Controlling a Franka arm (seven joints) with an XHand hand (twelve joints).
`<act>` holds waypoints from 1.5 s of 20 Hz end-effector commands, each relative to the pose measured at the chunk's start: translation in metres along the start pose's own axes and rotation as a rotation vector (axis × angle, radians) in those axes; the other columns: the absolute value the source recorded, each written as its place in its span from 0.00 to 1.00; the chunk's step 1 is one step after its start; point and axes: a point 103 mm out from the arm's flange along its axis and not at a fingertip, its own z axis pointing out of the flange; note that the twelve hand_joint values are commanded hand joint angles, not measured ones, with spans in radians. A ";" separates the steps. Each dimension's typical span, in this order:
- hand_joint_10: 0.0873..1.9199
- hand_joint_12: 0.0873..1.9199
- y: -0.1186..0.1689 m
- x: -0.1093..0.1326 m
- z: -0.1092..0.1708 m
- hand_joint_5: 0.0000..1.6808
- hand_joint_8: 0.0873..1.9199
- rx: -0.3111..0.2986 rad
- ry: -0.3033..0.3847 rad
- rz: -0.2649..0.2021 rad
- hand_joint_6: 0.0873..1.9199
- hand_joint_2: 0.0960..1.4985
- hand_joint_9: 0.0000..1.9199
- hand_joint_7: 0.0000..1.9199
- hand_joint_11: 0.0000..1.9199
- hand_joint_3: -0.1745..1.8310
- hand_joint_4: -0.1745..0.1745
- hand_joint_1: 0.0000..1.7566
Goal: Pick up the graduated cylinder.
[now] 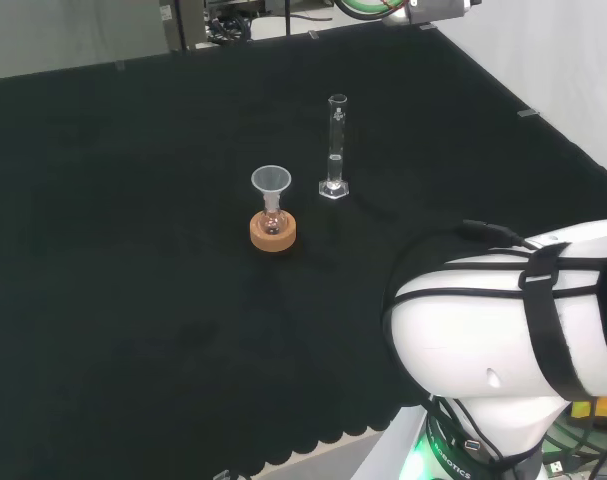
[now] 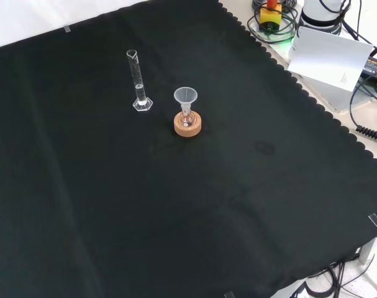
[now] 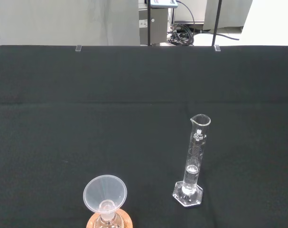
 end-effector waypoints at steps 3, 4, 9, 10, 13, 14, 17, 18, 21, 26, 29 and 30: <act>0.31 0.69 0.000 0.000 0.000 0.13 0.26 -0.009 -0.006 -0.001 0.02 0.76 0.14 0.02 0.08 0.30 0.49 0.00; 0.31 0.69 0.001 0.001 0.000 0.14 0.26 -0.011 -0.007 -0.001 0.01 0.77 0.14 0.02 0.08 0.29 0.49 0.00; 0.31 0.70 0.003 0.000 0.000 0.14 0.25 -0.009 -0.006 0.003 0.00 0.78 0.14 0.02 0.08 0.28 0.49 0.00; 0.31 0.70 0.005 0.000 0.002 0.14 0.25 -0.006 -0.005 0.007 0.00 0.78 0.14 0.02 0.08 0.28 0.49 0.00; 0.31 0.70 0.014 -0.003 0.011 0.15 0.25 0.010 -0.001 0.023 0.00 0.78 0.14 0.02 0.08 0.28 0.49 0.00; 0.31 0.70 0.017 -0.005 0.015 0.15 0.25 0.014 0.003 0.028 0.00 0.78 0.14 0.03 0.08 0.28 0.49 0.00; 0.31 0.70 0.033 -0.015 0.032 0.15 0.25 0.031 0.019 0.047 0.00 0.78 0.14 0.03 0.08 0.28 0.49 0.00; 0.31 0.70 0.038 -0.018 0.037 0.15 0.25 0.034 0.026 0.054 0.00 0.78 0.14 0.03 0.08 0.28 0.49 0.00; 0.31 0.70 0.054 -0.031 0.053 0.15 0.25 0.038 0.050 0.076 0.00 0.78 0.14 0.03 0.08 0.28 0.49 0.00; 0.31 0.69 0.071 -0.060 0.077 0.15 0.26 0.046 0.085 0.117 0.00 0.78 0.14 0.03 0.08 0.27 0.48 0.00; 0.31 0.69 0.080 -0.076 0.092 0.16 0.26 0.048 0.101 0.111 0.00 0.78 0.15 0.04 0.08 0.27 0.48 0.00; 0.31 0.69 0.083 -0.081 0.097 0.16 0.26 0.049 0.109 0.114 0.00 0.78 0.15 0.04 0.08 0.27 0.47 0.00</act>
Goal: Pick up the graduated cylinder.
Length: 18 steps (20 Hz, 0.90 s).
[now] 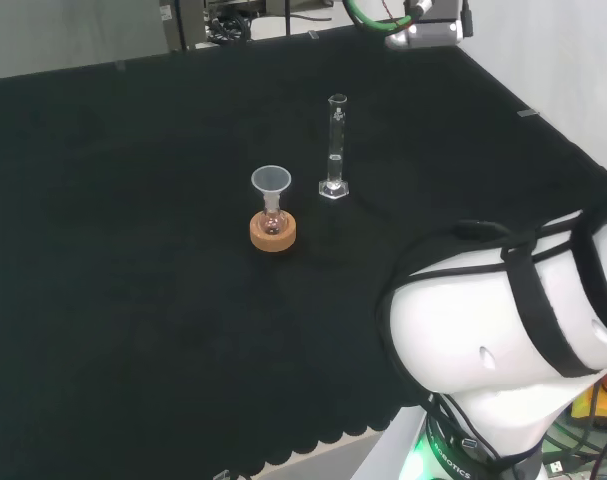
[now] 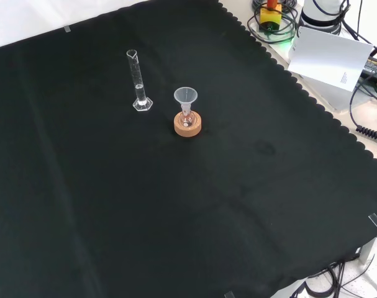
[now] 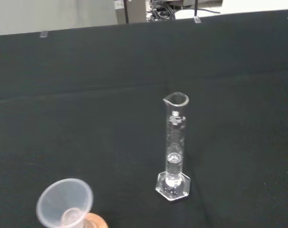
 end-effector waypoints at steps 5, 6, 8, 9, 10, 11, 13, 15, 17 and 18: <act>0.31 0.70 0.056 -0.055 0.051 0.17 0.26 0.016 0.072 0.017 0.00 0.78 0.15 0.04 0.09 0.26 0.46 0.00; 0.31 0.70 0.064 -0.059 0.056 0.17 0.26 0.019 0.075 0.018 0.00 0.78 0.15 0.04 0.09 0.26 0.46 0.01; 0.31 0.70 0.079 -0.066 0.066 0.17 0.26 0.026 0.083 0.019 0.00 0.79 0.15 0.05 0.09 0.25 0.45 0.01; 0.31 0.70 0.086 -0.070 0.070 0.17 0.26 0.027 0.086 0.016 0.00 0.79 0.16 0.05 0.09 0.25 0.45 0.01; 0.31 0.70 0.092 -0.072 0.075 0.18 0.26 0.024 0.092 0.014 0.00 0.79 0.16 0.05 0.09 0.24 0.45 0.01; 0.31 0.70 0.097 -0.075 0.080 0.18 0.26 0.015 0.099 0.014 0.00 0.78 0.17 0.06 0.09 0.24 0.45 0.02; 0.31 0.70 0.106 -0.079 0.089 0.19 0.27 0.008 0.113 0.008 0.00 0.77 0.19 0.08 0.10 0.23 0.44 0.04; 0.31 0.70 0.114 -0.081 0.098 0.20 0.28 0.006 0.126 0.002 0.00 0.76 0.21 0.10 0.10 0.23 0.44 0.06; 0.31 0.70 0.121 -0.083 0.108 0.20 0.28 0.014 0.141 0.003 0.00 0.75 0.22 0.10 0.11 0.22 0.43 0.07; 0.31 0.70 0.124 -0.083 0.112 0.20 0.28 0.018 0.148 0.003 0.00 0.75 0.22 0.10 0.11 0.22 0.43 0.07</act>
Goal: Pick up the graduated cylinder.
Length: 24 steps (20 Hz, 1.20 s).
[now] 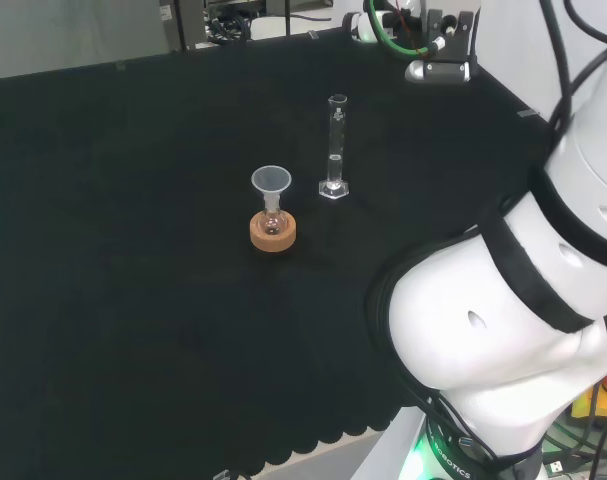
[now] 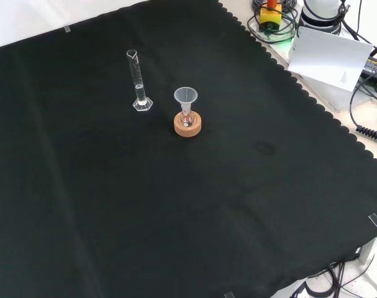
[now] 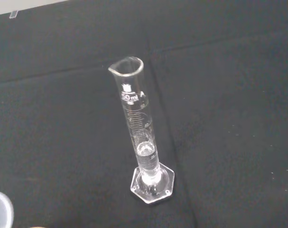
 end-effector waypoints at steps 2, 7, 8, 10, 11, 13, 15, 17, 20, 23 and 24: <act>0.31 0.70 0.045 -0.023 0.029 0.20 0.28 -0.031 0.065 -0.008 0.00 0.75 0.21 0.10 0.11 0.22 0.43 0.08; 0.30 0.69 0.054 -0.026 0.057 0.21 0.28 0.002 0.100 -0.009 0.00 0.74 0.21 0.10 0.11 0.22 0.42 0.09; 0.30 0.69 0.056 -0.028 0.062 0.21 0.28 0.002 0.117 -0.010 0.00 0.74 0.21 0.10 0.11 0.22 0.42 0.09; 0.31 0.70 0.057 -0.031 0.071 0.20 0.29 0.008 0.164 -0.010 0.00 0.73 0.22 0.10 0.11 0.22 0.42 0.10; 0.31 0.70 0.058 -0.031 0.076 0.20 0.29 0.000 0.175 -0.022 0.00 0.73 0.22 0.11 0.12 0.21 0.42 0.11; 0.31 0.70 0.058 -0.033 0.084 0.19 0.29 -0.018 0.205 -0.048 0.00 0.71 0.23 0.11 0.12 0.21 0.43 0.14; 0.31 0.70 0.058 -0.034 0.093 0.19 0.30 -0.029 0.235 -0.069 0.00 0.69 0.24 0.12 0.13 0.20 0.43 0.16; 0.31 0.70 0.057 -0.036 0.102 0.19 0.30 -0.022 0.249 -0.080 0.00 0.69 0.25 0.13 0.13 0.20 0.43 0.18; 0.31 0.69 0.056 -0.038 0.116 0.20 0.31 -0.003 0.267 -0.090 0.00 0.68 0.26 0.14 0.13 0.20 0.43 0.19; 0.31 0.70 0.057 -0.041 0.127 0.20 0.31 0.000 0.311 -0.087 0.00 0.67 0.26 0.14 0.13 0.20 0.44 0.20; 0.30 0.70 0.058 -0.043 0.130 0.20 0.31 0.005 0.334 -0.087 0.00 0.67 0.26 0.14 0.14 0.20 0.44 0.21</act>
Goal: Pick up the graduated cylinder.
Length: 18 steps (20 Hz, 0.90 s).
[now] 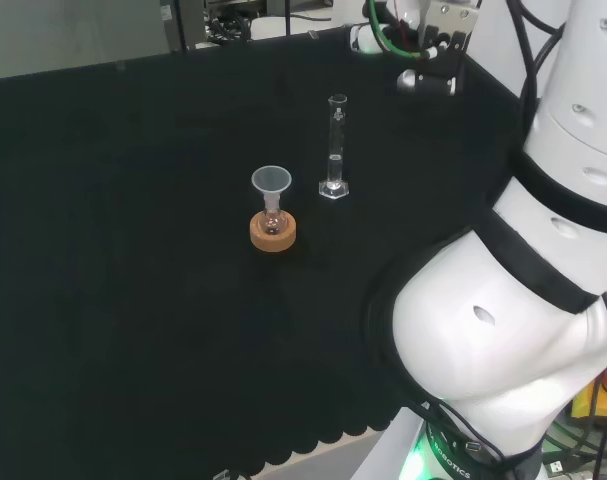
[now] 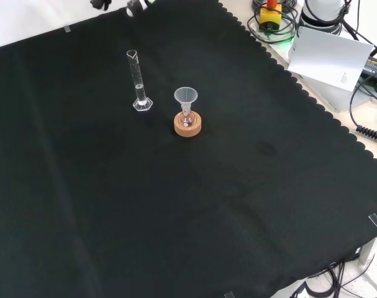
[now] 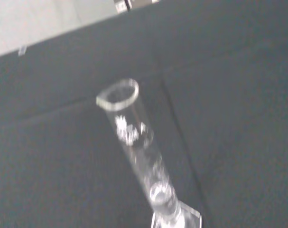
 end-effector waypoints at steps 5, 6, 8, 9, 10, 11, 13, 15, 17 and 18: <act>0.30 0.71 0.002 -0.049 0.121 0.21 0.31 0.116 0.233 -0.079 0.00 0.66 0.26 0.14 0.14 0.20 0.48 0.25; 0.30 0.71 0.001 -0.049 0.123 0.21 0.31 0.118 0.236 -0.082 0.00 0.66 0.26 0.14 0.14 0.20 0.48 0.25; 0.30 0.71 0.001 -0.049 0.126 0.22 0.31 0.123 0.242 -0.090 0.00 0.65 0.26 0.14 0.13 0.20 0.48 0.26; 0.30 0.71 0.001 -0.049 0.128 0.22 0.31 0.126 0.244 -0.094 0.00 0.65 0.26 0.14 0.13 0.20 0.48 0.26; 0.30 0.71 0.001 -0.049 0.130 0.22 0.31 0.131 0.246 -0.095 0.00 0.65 0.26 0.14 0.13 0.20 0.48 0.27; 0.30 0.71 0.001 -0.049 0.131 0.22 0.31 0.136 0.248 -0.095 0.00 0.65 0.26 0.14 0.13 0.20 0.48 0.27; 0.30 0.71 0.001 -0.050 0.134 0.23 0.31 0.141 0.250 -0.096 0.00 0.64 0.26 0.14 0.13 0.20 0.48 0.28; 0.30 0.71 0.000 -0.051 0.136 0.23 0.31 0.143 0.256 -0.098 0.00 0.64 0.26 0.14 0.13 0.20 0.48 0.28; 0.29 0.71 0.000 -0.052 0.138 0.23 0.31 0.130 0.308 -0.103 0.00 0.64 0.26 0.14 0.13 0.20 0.48 0.29; 0.29 0.71 0.000 -0.053 0.140 0.23 0.31 0.121 0.332 -0.111 0.00 0.63 0.26 0.14 0.13 0.20 0.48 0.30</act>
